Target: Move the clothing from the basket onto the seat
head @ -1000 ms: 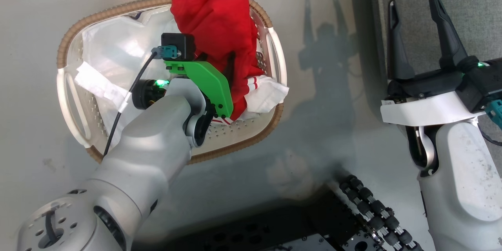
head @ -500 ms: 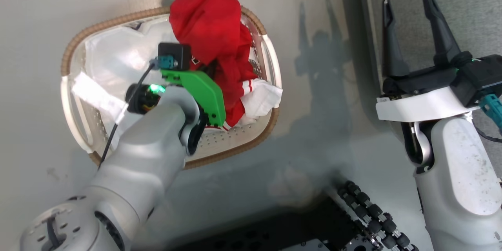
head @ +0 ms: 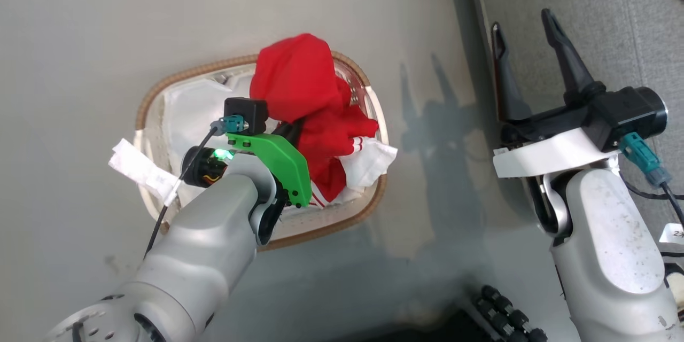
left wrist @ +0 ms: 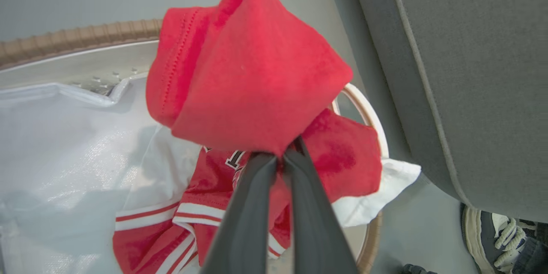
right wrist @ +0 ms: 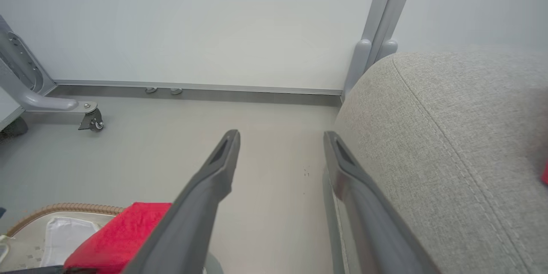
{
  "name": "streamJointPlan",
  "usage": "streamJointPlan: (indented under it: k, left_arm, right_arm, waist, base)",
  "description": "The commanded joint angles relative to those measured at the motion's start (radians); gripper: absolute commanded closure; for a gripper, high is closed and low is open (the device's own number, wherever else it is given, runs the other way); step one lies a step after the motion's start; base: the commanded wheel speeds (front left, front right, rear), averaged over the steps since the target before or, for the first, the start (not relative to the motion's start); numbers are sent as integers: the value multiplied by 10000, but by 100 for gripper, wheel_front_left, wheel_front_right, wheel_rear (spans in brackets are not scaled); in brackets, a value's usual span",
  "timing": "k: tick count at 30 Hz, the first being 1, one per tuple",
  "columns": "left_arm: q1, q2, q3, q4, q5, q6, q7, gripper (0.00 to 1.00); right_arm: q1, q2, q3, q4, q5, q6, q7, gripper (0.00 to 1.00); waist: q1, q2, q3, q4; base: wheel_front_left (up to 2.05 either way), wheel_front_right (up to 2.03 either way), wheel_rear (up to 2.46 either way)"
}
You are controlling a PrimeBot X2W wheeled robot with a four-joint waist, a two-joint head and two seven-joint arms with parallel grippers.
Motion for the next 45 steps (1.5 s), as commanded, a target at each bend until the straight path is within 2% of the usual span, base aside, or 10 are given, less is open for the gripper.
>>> streamJointPlan:
  k: [1,6,13,22,30,39,45]
  left_arm:
    - [180,53,164,-69,207,-69,-25,100]
    - [513,52,789,-390,962,-131,-19,100]
    - [1439,94,2206,-1060,2507,-216,-19,100]
    - [2978,334,4378,-2670,4536,-261,-20,100]
    - [4026,367,5943,-4026,5896,-314,-21,100]
    - [4770,211,7195,-5668,6991,-377,-21,100]
    - [4674,146,7619,-6860,7508,-418,-23,100]
  right_arm:
    - [141,-67,48,100,-15,-14,-20,0]
    - [332,-59,152,405,-6,-14,-19,0]
    - [804,-69,312,766,-26,-14,-20,0]
    - [1513,-103,561,1134,90,-14,-19,0]
    - [2191,-87,715,1381,152,-14,-19,0]
    - [2858,-12,946,1585,221,-14,-20,0]
    - [3215,-6,1048,1743,220,-14,-19,0]
  waist:
    - [-1,0,-705,340]
    - [-1,0,-1433,526]
    - [-1,0,-2675,817]
    - [-1,0,-4067,1206]
    - [-1,0,-5041,1535]
    - [-1,0,-5870,1706]
    - [-1,0,-6278,1859]
  base:
    - [0,0,0]
    - [0,0,0]
    - [0,0,0]
    - [0,0,0]
    - [0,0,0]
    - [0,0,0]
    - [0,0,0]
